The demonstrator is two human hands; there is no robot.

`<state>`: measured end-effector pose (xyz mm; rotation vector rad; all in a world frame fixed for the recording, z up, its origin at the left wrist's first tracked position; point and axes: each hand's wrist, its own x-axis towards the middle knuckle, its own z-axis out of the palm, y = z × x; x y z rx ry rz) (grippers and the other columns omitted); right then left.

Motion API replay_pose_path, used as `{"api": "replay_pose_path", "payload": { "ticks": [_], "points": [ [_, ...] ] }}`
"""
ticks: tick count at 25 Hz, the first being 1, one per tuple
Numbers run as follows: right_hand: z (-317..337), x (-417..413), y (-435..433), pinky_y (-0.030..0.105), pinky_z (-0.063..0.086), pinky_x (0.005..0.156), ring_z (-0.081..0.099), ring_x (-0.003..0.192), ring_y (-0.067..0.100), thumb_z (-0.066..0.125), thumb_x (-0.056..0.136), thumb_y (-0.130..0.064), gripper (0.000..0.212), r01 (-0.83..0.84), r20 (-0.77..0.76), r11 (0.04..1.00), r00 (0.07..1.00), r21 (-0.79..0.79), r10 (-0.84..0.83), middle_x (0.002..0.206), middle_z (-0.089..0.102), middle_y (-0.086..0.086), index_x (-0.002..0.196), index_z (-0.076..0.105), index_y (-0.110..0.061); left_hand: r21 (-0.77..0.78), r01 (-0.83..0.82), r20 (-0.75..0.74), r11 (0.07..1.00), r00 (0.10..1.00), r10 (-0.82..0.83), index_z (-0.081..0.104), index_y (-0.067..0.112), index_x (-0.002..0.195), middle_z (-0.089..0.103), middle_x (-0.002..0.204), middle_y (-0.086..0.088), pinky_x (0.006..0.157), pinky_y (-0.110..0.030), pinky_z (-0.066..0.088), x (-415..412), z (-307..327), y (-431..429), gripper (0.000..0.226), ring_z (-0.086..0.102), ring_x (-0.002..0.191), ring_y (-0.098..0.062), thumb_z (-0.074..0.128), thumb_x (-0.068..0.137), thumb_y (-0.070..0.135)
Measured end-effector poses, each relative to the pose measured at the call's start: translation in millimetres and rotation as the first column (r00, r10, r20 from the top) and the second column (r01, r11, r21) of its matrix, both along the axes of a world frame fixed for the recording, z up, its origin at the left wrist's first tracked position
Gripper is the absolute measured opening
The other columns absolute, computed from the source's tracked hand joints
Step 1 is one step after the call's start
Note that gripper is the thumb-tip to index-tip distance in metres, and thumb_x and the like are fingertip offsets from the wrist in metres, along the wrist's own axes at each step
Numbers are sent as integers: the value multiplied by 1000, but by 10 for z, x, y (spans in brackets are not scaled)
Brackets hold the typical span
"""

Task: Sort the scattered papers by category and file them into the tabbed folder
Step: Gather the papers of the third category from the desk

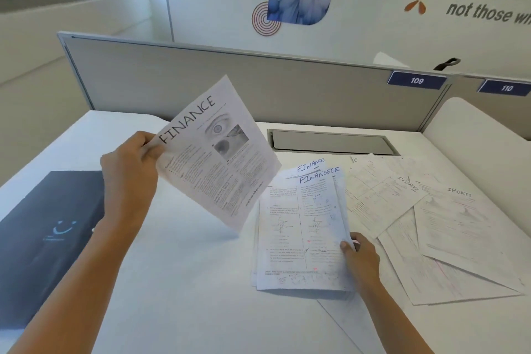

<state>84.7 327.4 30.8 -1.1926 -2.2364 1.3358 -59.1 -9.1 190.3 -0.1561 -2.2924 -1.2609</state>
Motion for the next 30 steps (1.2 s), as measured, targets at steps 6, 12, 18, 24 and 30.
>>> {"api": "replay_pose_path", "payload": {
  "ticks": [6, 12, 18, 24, 30],
  "points": [
    [259, -73, 128, 26, 38, 68, 55, 84, 23, 54, 93, -11, 15, -16, -100, 1000, 995, 26, 19, 94, 61, 7, 107, 59, -11, 21, 48, 90, 999, 995, -50, 63, 19, 84, 61, 74, 6, 59, -15, 38, -102, 133, -91, 14, 50, 66, -8, 53, 93, 18],
    [415, -119, 36, 27, 45, 64, 59, 80, 23, 52, 89, 5, 29, -134, -148, 988, 981, -75, 122, 79, 61, -6, 89, 61, -22, 415, 281, 316, 865, 848, -427, 68, 11, 86, 67, 84, -8, 60, -21, 56, -199, -186, 138, 9, 61, 76, -19, 62, 90, 17],
    [474, -121, -90, 27, 50, 56, 61, 58, 9, 62, 87, -6, 12, -262, -203, 954, 952, -144, 230, 66, 68, -8, 81, 68, -15, 516, 201, 371, 833, 824, -429, 68, 11, 85, 74, 82, -4, 76, -40, 58, -185, -448, 360, 12, 68, 83, -27, 70, 83, 22],
    [472, -162, -314, 37, 53, 73, 68, 88, 33, 61, 90, -12, 7, -340, -241, 918, 926, -204, 290, 90, 73, 10, 91, 68, -9, 586, 74, 352, 807, 874, -336, 69, 17, 83, 74, 86, -4, 79, -53, 56, -118, -458, 508, 31, 70, 84, -29, 69, 79, 47],
    [325, -211, -455, 54, 52, 89, 68, 93, 27, 65, 87, -23, 7, -336, -226, 914, 931, -227, 286, 95, 73, 2, 93, 69, -21, 615, -13, 328, 789, 913, -241, 67, 25, 99, 67, 109, -2, 80, -45, 57, -135, -624, 519, 47, 65, 99, -26, 65, 73, 64]
  ]
}}
